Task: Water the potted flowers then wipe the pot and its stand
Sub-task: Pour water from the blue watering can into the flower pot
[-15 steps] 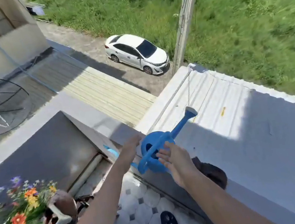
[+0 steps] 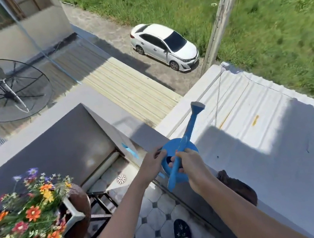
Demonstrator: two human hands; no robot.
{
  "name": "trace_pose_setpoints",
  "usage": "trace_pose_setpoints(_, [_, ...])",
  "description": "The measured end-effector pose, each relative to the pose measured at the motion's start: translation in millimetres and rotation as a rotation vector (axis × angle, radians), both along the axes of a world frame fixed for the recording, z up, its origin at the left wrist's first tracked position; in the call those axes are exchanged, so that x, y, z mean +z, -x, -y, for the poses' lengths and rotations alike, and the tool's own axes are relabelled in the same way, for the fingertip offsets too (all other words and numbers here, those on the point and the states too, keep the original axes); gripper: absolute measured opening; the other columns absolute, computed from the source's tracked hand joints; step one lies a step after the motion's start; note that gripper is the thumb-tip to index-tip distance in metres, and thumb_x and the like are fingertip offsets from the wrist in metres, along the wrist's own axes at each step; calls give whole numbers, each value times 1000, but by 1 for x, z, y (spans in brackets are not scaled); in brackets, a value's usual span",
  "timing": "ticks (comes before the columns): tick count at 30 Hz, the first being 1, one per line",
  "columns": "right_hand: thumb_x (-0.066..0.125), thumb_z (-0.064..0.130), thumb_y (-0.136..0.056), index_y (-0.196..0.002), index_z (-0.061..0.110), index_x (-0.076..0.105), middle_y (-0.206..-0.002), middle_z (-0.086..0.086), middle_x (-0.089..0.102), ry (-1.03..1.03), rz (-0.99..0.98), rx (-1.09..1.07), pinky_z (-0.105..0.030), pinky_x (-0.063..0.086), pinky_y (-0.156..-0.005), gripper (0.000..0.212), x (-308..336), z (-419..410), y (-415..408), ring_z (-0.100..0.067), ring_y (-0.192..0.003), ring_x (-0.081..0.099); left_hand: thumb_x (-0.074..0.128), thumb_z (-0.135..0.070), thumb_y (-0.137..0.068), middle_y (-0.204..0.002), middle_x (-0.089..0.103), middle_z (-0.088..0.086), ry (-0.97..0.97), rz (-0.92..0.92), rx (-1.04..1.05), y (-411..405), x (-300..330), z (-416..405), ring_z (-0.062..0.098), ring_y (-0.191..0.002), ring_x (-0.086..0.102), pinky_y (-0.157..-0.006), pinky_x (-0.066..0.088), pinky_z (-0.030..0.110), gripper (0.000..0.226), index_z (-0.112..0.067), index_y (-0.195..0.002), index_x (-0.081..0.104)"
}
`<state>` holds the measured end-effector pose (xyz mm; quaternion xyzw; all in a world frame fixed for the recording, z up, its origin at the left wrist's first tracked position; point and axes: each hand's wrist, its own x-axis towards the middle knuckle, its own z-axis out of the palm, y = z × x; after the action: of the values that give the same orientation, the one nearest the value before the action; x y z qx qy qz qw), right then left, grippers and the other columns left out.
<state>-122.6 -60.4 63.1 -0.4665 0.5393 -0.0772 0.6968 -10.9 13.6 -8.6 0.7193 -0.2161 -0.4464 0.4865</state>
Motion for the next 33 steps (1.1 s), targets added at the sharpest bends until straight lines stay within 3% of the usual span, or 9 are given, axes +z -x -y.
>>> trace_pose_setpoints(3, [47, 11, -98, -103, 7, 61, -86, -8, 65, 43, -3, 100, -32, 55, -75, 15, 10, -15, 1, -16, -74, 65, 52, -27, -99, -112, 70, -2, -2, 22, 87, 7, 5, -27, 7, -104, 64, -81, 47, 13, 26, -16, -121, 63])
trace_pose_setpoints(6, [52, 18, -98, -96, 7, 62, -79, -5, 64, 142, -2, 234, -25, 52, -67, 15, 25, -36, 1, -12, -67, 64, 55, -31, -98, -112, 69, -5, 23, 71, 200, 15, 12, -62, 8, -108, 62, -91, 49, 23, 24, -20, -118, 63])
trace_pose_setpoints(12, [55, 28, -96, -79, 11, 58, -68, 0, 63, 462, -20, 565, -16, 46, -53, 25, 61, -90, -4, -2, -49, 59, 60, -41, -92, -112, 69, -8, 91, 146, 395, 27, 34, -140, 6, -108, 63, -86, 47, 22, 24, -28, -112, 61])
trace_pose_setpoints(15, [55, 30, -96, -74, 10, 55, -60, -2, 61, 565, -2, 694, -25, 46, -56, 29, 73, -125, -7, -4, -43, 54, 57, -49, -89, -113, 70, -7, 127, 204, 437, 35, 47, -182, 10, -107, 65, -86, 52, 30, 36, -28, -118, 60])
trace_pose_setpoints(19, [54, 27, -94, -67, 10, 47, -61, -8, 53, 690, 46, 812, -41, 49, -61, 33, 84, -173, -14, -19, -55, 51, 52, -55, -91, -112, 70, -4, 147, 254, 532, 50, 62, -235, 17, -104, 67, -89, 54, 49, 35, -38, -121, 57])
trace_pose_setpoints(22, [51, 27, -96, -67, 9, 48, -60, -3, 49, 761, 67, 908, -41, 49, -62, 35, 88, -207, -20, -20, -57, 49, 50, -51, -95, -109, 70, -2, 153, 277, 611, 63, 73, -267, 16, -99, 69, -85, 57, 46, 21, -51, -116, 52])
trace_pose_setpoints(24, [48, 30, -99, -72, 9, 54, -61, -1, 51, 806, 72, 986, -37, 47, -60, 34, 89, -227, -23, -17, -57, 51, 51, -56, -93, -115, 68, -4, 160, 266, 676, 70, 79, -286, 15, -104, 68, -87, 56, 44, 26, -53, -119, 49])
trace_pose_setpoints(29, [40, 34, -103, -80, 5, 61, -74, -12, 59, 961, 33, 1140, -34, 40, -65, 42, 96, -269, -32, -30, -72, 55, 49, -67, -86, -116, 68, -2, 114, 254, 793, 81, 76, -323, 19, -106, 66, -90, 53, 52, 46, -41, -124, 51])
trace_pose_setpoints(33, [36, 35, -105, -61, 14, 37, -60, -8, 44, 1061, -24, 1316, -39, 45, -65, 49, 106, -290, -40, -28, -59, 47, 40, -60, -88, -110, 66, -3, 62, 228, 851, 89, 85, -339, 18, -100, 64, -88, 52, 52, 48, -32, -124, 50])
